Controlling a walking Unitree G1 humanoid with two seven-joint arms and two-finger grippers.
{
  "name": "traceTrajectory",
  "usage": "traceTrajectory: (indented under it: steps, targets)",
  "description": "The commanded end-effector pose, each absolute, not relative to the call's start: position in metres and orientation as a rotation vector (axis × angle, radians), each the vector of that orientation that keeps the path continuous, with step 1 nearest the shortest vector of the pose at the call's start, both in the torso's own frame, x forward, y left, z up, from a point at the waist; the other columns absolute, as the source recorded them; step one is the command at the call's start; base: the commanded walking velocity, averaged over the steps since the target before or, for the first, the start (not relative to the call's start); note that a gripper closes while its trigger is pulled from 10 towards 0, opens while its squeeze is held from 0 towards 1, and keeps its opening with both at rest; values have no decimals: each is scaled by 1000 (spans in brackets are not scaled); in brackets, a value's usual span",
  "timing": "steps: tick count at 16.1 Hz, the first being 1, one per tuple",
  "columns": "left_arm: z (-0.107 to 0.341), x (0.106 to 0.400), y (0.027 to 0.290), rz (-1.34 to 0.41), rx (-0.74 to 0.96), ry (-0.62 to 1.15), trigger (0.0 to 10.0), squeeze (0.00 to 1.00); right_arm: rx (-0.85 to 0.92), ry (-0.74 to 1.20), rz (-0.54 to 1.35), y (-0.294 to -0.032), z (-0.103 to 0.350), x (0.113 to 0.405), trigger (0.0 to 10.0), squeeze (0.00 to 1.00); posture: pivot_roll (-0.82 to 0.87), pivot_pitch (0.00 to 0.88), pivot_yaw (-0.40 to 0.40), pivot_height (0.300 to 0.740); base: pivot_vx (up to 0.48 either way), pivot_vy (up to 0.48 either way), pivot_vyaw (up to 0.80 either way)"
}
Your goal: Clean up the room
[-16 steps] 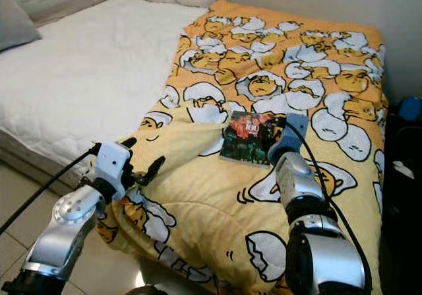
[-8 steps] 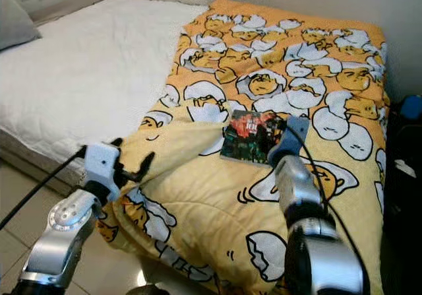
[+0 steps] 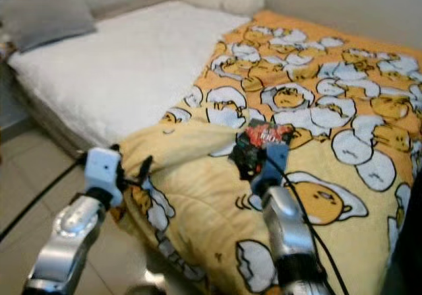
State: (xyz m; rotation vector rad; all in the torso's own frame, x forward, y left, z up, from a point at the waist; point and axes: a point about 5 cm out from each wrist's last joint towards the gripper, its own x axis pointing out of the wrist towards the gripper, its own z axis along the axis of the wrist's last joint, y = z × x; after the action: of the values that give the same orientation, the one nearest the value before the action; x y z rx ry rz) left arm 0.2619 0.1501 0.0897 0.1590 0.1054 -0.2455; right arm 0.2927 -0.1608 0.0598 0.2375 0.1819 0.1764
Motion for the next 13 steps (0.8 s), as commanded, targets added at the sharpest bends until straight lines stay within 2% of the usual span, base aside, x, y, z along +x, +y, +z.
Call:
traceTrajectory:
  steps: [1,8,10,13]
  targets:
    - [91,261,154,-232,188,97,10000,745,248,183,187,-158,63,294,10000,0,28,0,18,740,0,0,0]
    - [89,256,146,-286,179,98,10000,749,236,215,140,-168,69,302,10000,0,13,0,-3,740,0,0,0]
    - [89,251,140,-364,183,104,10000,745,198,285,26,-185,64,314,10000,0,23,0,-17,740,0,0,0]
    - [90,238,126,-537,178,124,10000,749,222,355,-30,-200,57,328,10000,0,37,21,-15,740,0,0,0]
